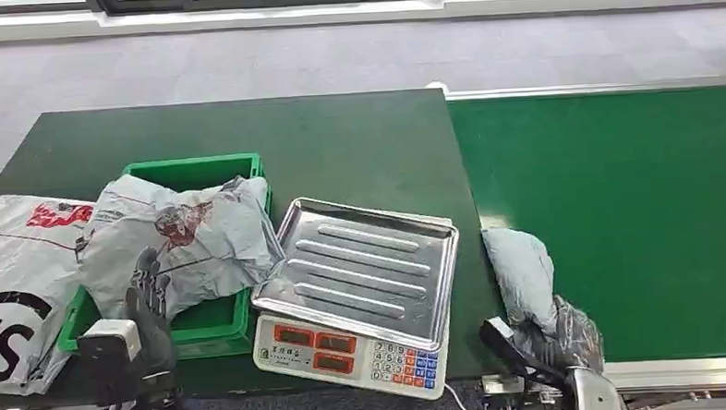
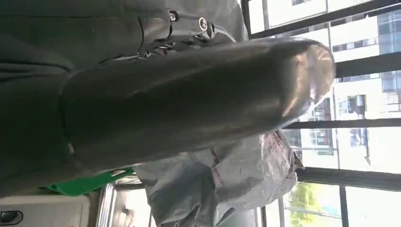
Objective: Moved the parcel from conveyor to table for the left to box.
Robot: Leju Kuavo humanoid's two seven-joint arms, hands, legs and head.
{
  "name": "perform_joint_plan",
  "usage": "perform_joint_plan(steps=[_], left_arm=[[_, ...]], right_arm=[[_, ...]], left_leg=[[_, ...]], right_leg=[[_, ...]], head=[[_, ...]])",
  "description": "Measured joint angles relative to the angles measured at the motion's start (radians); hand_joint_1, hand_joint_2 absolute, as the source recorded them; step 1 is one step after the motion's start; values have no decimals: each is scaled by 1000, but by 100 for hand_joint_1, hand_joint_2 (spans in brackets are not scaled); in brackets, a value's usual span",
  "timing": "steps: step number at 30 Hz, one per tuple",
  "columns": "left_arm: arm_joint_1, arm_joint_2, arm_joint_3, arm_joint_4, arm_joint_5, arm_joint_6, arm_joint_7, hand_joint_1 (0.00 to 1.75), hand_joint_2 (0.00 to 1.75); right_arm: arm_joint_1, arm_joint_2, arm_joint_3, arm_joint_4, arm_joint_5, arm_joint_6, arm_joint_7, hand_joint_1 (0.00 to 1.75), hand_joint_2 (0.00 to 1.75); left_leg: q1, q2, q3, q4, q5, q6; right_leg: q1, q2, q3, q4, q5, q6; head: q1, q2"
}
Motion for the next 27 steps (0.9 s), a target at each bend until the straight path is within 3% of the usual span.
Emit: perform_joint_plan(steps=[2,7,10,14,19,22,25,27], left_arm=[[17,-11,6,-16,0,2,-14,0,0],[36,-24,11,-31,-5,12,-39,0,0],[38,-26,11,-32,-9,18,-46,0,0],[40,-26,11,-40,-10,29,-66,0,0],[40,-26,11,-40,-10,41,-69,0,0],[36,-26,10,-37,-9,38,-72,0,0],[13,-26,2,-21,-7,20,-72,0,0],[-2,-25,-11,-8,-3,19,-71,0,0]], right_arm=[[26,22,8,-138,-82,-156,-75,175,175],[92,49,53,-435,-218,-388,-236,175,175],[114,56,71,-526,-254,-415,-276,175,175],[131,90,73,-597,-368,-418,-481,175,175],[146,144,73,-661,-457,-419,-631,175,175],[130,147,82,-658,-467,-412,-586,175,175],[31,137,113,-561,-439,-328,-465,175,175],[-42,135,135,-460,-421,-303,-442,175,175]], left_leg=[[0,-3,-1,0,3,-1],[0,-5,0,0,1,-1],[0,-4,0,0,-1,-1],[0,-4,0,0,0,-1],[0,-3,1,0,0,-1],[0,-3,1,0,0,-1],[0,0,-4,-1,-1,-1],[0,3,3,0,0,-1]], right_leg=[[0,-2,-4,0,1,0],[0,-4,-3,0,-2,-1],[0,-4,-2,0,-2,-1],[0,-4,-2,0,-2,-1],[0,-4,-1,0,-2,-1],[0,-4,-1,0,-2,-1],[0,0,1,0,-2,-1],[0,2,0,0,-1,0]], head=[[0,0],[0,0],[0,0],[0,0],[0,0],[0,0],[0,0],[0,0]])
